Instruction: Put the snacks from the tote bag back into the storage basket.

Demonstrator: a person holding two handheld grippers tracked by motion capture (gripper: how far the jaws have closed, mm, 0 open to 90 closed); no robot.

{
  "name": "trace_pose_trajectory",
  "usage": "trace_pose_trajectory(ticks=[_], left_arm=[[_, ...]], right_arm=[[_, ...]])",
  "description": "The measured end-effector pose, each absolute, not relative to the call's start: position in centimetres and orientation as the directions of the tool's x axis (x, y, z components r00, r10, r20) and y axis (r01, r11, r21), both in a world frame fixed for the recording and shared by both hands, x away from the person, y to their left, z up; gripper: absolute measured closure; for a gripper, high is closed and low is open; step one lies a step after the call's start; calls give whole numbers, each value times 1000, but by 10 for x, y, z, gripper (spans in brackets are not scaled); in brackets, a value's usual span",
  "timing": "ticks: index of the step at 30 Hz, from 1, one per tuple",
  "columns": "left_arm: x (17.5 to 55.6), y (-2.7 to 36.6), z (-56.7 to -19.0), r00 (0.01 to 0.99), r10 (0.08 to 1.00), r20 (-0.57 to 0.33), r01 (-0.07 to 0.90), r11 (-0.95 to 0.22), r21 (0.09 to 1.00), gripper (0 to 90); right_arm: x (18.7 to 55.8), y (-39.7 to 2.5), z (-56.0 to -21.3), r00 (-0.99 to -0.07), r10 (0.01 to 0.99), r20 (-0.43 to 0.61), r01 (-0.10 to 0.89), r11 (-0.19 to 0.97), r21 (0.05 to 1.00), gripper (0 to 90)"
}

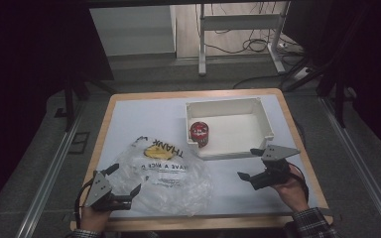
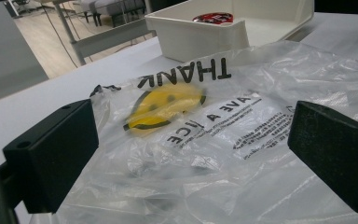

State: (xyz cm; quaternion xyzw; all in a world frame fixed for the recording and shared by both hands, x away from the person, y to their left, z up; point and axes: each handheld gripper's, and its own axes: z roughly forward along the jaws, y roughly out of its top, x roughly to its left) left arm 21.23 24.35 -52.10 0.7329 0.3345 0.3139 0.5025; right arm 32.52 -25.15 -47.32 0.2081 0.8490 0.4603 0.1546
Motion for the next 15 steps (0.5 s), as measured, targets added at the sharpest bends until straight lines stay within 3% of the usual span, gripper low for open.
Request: trace_pose_trajectory(ticks=[15], left_arm=[[213, 243, -521, 580, 806, 121, 176, -269, 947, 16]], right_arm=[[317, -263, -476, -850, 520, -85, 223, 501, 836, 55]])
